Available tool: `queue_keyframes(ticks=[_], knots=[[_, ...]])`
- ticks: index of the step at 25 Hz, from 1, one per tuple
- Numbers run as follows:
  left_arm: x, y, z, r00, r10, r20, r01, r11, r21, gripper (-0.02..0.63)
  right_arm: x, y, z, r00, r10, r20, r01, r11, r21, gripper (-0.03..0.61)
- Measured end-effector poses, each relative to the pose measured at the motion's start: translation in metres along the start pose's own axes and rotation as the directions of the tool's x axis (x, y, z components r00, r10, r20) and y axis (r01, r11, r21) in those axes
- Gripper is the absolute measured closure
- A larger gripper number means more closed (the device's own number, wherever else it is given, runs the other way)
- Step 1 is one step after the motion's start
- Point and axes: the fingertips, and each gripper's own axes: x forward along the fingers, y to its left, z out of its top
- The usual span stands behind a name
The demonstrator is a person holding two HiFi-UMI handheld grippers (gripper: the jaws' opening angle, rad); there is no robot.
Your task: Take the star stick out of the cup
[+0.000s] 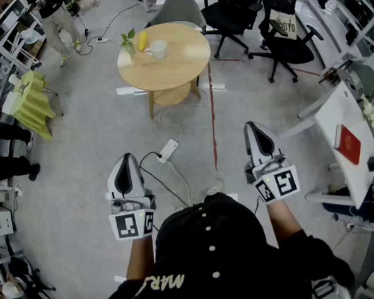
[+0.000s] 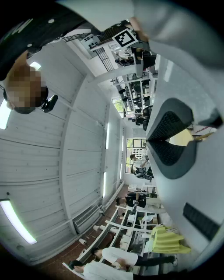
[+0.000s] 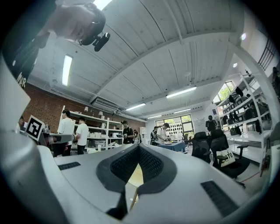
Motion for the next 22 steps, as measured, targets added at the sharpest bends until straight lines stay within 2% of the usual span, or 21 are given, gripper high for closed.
queue_keyframes(ticks=[4, 9, 15, 17, 20, 22], knots=[[0.002, 0.004, -0.001, 1.000, -0.002, 0.003, 0.002, 1.000, 0.000, 0.617, 0.003, 0.004, -0.002, 1.000, 0.003, 0.011, -0.003, 1.000, -0.003, 0.581], [0.002, 0.003, -0.004, 1.000, 0.004, -0.005, -0.004, 1.000, -0.005, 0.617, -0.001, 0.002, 0.007, 0.997, 0.020, 0.068, -0.023, 0.999, 0.045, 0.578], [0.013, 0.001, -0.010, 1.000, 0.012, -0.018, -0.012, 1.000, -0.019, 0.617, 0.005, -0.010, 0.000, 0.999, 0.005, 0.045, -0.005, 1.000, 0.001, 0.572], [0.021, -0.001, -0.010, 1.000, 0.017, -0.016, -0.017, 1.000, -0.019, 0.617, 0.009, -0.017, -0.003, 0.999, 0.014, 0.044, -0.015, 1.000, 0.012, 0.520], [0.032, -0.003, -0.011, 0.999, 0.039, -0.020, -0.039, 0.999, -0.013, 0.617, 0.017, -0.032, -0.003, 0.998, 0.027, 0.057, -0.030, 0.998, 0.054, 0.389], [0.041, -0.008, -0.012, 0.998, 0.059, -0.025, -0.059, 0.998, -0.004, 0.617, 0.022, -0.048, -0.005, 0.998, 0.029, 0.061, -0.033, 0.997, 0.063, 0.373]])
